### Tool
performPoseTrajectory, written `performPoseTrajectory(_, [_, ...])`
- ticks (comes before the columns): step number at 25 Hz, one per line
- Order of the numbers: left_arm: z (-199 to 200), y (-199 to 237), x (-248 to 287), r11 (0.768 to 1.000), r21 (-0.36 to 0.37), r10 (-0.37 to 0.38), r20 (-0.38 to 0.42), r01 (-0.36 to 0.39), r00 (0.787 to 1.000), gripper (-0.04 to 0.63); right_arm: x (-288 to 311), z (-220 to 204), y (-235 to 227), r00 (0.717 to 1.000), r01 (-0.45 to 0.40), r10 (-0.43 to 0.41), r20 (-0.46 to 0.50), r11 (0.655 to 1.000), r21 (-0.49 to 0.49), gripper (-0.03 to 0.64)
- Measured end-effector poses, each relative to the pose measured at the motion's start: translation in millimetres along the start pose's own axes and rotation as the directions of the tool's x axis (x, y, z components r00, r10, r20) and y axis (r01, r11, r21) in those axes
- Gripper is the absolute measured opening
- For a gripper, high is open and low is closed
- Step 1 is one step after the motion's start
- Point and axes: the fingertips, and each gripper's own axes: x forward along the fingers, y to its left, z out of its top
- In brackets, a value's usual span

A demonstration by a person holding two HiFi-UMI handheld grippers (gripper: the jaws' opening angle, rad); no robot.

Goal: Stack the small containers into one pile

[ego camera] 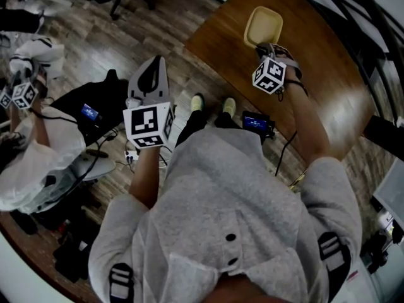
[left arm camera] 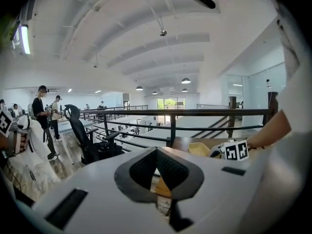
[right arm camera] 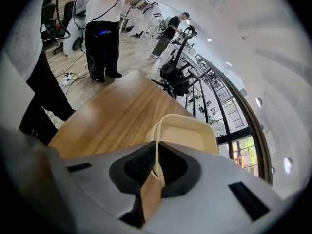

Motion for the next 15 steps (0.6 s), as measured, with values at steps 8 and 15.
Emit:
performPoseTrajectory(8, [4.3, -6.5, -0.9, 1.0, 0.017, 0.005, -0.01, -0.005, 1.0, 0.014, 2.9, -3.2, 4.1, 0.999, -0.043, 0.042, 0.02, 0.998, 0.047, 0.034])
performPoseTrajectory(15, [8.2, -8.9, 5.1, 0.999, 0.031, -0.025, -0.007, 0.025, 1.0, 0.014, 0.9, -3.7, 4.3, 0.996, -0.078, 0.073, 0.046, 0.988, 0.136, 0.092])
